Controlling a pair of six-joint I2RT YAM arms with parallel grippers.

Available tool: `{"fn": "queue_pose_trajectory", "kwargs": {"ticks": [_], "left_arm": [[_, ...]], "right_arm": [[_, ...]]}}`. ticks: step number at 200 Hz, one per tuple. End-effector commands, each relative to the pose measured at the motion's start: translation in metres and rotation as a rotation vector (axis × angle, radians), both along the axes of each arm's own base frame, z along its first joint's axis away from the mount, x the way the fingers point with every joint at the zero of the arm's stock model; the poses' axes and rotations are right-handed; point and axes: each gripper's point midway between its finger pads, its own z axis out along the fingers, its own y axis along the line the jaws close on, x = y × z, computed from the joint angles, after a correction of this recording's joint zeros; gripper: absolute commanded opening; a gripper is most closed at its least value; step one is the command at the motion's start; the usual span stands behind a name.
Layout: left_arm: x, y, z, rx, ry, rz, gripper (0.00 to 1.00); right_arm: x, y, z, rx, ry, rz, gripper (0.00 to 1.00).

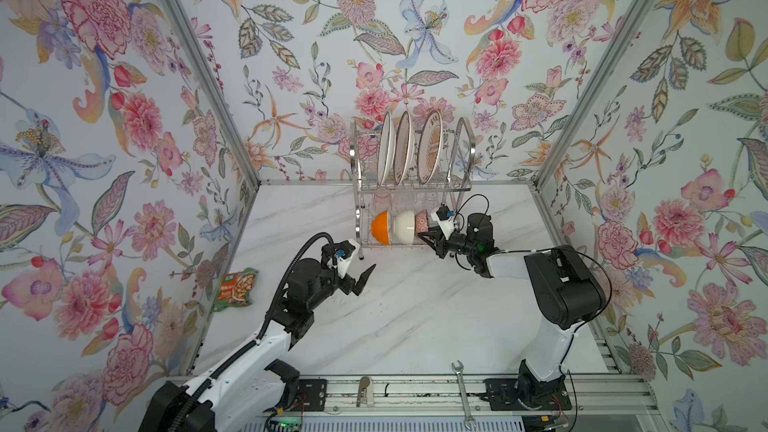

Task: Unload the mixed dishes from the dish rack
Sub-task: 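Close the right gripper on the rim of the pink-patterned bowl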

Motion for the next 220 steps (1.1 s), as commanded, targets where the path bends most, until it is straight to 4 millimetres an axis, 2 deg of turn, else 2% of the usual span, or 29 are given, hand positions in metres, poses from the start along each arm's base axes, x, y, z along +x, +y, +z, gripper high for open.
{"fn": "queue_pose_trajectory", "kwargs": {"ticks": [1, 48, 107, 163, 220], "left_arm": [[0.0, -0.002, 0.016, -0.023, -0.04, 0.006, 0.99], [0.0, -0.001, 0.016, -0.023, -0.042, 0.008, 0.99], [0.001, 0.003, 0.013, -0.006, -0.042, 0.028, 0.99], [-0.002, 0.004, 0.011, -0.001, -0.035, 0.024, 0.99], [-0.003, 0.006, 0.015, -0.001, -0.043, 0.032, 0.99]], "right_arm": [[0.005, 0.003, 0.021, 0.05, -0.082, 0.012, 0.15], [0.004, 0.002, 0.03, 0.1, -0.099, -0.03, 0.1], [-0.005, 0.011, 0.035, 0.104, -0.143, -0.069, 0.04], [-0.002, 0.011, 0.037, 0.141, -0.139, -0.071, 0.01], [0.002, 0.007, 0.049, 0.218, -0.16, -0.069, 0.0]]}}
